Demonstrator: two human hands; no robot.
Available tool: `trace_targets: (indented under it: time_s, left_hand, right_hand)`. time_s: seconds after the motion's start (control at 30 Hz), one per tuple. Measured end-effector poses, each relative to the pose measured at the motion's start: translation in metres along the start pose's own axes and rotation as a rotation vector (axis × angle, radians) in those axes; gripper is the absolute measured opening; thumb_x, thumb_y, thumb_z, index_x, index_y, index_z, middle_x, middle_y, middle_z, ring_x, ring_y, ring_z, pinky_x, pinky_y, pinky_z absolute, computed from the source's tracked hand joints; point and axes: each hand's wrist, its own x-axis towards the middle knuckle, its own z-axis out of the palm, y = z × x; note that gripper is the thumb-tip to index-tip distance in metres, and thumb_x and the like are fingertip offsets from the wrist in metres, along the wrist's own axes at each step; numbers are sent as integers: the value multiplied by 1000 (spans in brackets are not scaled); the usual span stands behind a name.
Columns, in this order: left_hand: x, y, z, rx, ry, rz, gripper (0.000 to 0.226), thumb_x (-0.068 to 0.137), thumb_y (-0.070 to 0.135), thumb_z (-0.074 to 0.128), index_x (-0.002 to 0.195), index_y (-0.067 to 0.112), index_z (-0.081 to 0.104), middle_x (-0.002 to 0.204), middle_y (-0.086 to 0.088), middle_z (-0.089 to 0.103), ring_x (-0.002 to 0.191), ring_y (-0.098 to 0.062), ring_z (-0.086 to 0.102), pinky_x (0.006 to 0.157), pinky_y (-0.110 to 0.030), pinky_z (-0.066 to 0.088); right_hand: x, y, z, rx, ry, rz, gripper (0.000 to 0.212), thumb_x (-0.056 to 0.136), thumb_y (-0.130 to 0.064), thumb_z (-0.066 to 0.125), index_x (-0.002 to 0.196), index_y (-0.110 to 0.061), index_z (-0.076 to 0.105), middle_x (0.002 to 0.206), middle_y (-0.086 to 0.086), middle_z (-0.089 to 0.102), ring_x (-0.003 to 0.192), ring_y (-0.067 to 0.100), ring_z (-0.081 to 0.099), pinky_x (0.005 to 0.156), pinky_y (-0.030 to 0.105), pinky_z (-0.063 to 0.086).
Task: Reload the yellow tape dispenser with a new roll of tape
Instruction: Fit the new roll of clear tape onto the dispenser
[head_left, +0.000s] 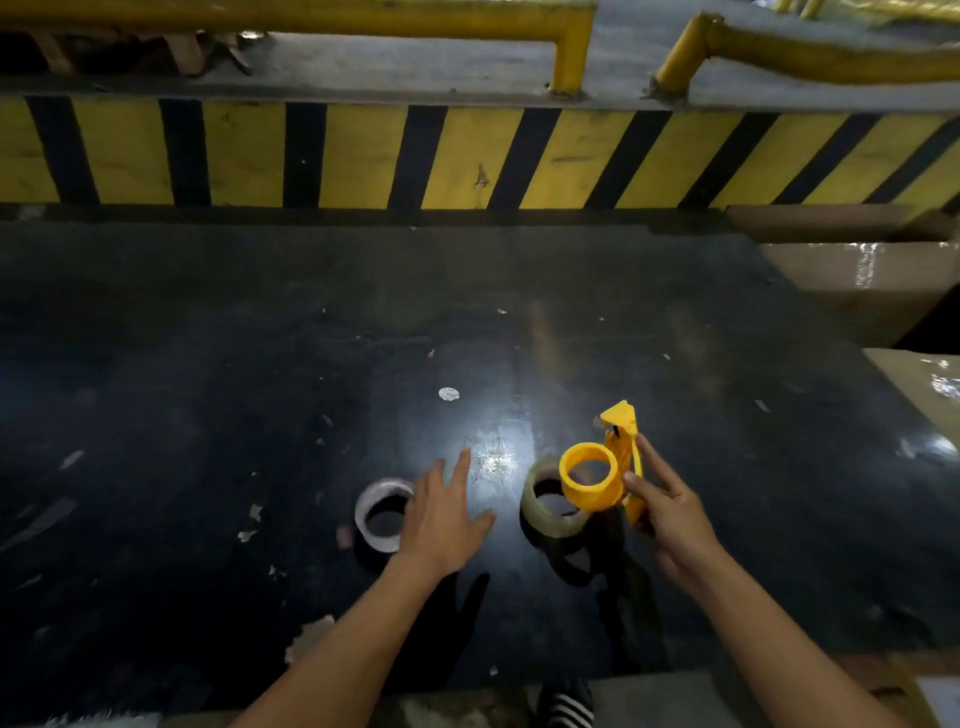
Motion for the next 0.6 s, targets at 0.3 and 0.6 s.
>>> trace_targets:
  time_s: [0.3, 0.6]
  left_hand:
    - [34, 93, 42, 115, -265, 128, 88, 88, 49, 63, 156, 45, 7, 167, -22, 5, 149, -48, 18, 113, -60, 38]
    - [56, 124, 58, 258, -336, 58, 92, 88, 57, 62, 158, 48, 3, 167, -24, 0, 151, -51, 9, 112, -61, 37]
  right_hand:
    - [4, 2, -63, 35, 97, 32, 55, 95, -3, 58, 141, -31, 52, 115, 1, 73, 99, 16, 68, 97, 44, 52]
    - [27, 11, -99, 25, 79, 106, 55, 93, -6, 62, 138, -37, 53, 105, -9, 73, 100, 12, 67, 98, 42, 51]
